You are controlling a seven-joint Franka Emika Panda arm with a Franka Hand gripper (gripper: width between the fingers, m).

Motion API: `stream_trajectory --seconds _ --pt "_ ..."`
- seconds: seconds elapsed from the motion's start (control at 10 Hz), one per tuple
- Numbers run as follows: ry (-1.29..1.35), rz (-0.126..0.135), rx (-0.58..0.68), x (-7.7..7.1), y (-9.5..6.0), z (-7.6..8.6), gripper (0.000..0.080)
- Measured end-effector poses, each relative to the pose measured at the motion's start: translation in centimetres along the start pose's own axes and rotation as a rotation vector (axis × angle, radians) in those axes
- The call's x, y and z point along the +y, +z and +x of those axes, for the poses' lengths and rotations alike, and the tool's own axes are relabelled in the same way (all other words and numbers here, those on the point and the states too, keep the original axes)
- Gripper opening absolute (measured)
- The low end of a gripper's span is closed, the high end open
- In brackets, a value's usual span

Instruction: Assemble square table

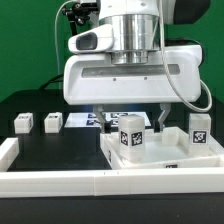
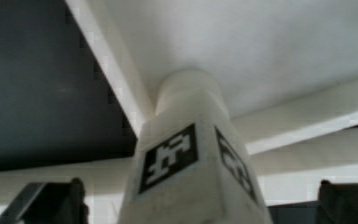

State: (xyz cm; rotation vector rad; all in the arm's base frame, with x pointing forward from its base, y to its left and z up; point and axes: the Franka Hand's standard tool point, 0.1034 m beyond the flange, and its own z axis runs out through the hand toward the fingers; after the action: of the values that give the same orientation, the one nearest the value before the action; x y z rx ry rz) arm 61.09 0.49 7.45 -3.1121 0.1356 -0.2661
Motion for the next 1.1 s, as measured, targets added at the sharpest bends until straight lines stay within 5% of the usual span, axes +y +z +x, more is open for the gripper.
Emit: stream_trajectory --seconds 0.8,1.0,1.1 --pt "-0.401 -0.017 -0.002 0.03 -0.18 0.34 0.0625" --pt "-0.400 -0.017 -0.002 0.02 -0.18 0.34 0.0295" --pt "-0.380 -0.017 -0.002 0.03 -0.17 0.34 0.0295"
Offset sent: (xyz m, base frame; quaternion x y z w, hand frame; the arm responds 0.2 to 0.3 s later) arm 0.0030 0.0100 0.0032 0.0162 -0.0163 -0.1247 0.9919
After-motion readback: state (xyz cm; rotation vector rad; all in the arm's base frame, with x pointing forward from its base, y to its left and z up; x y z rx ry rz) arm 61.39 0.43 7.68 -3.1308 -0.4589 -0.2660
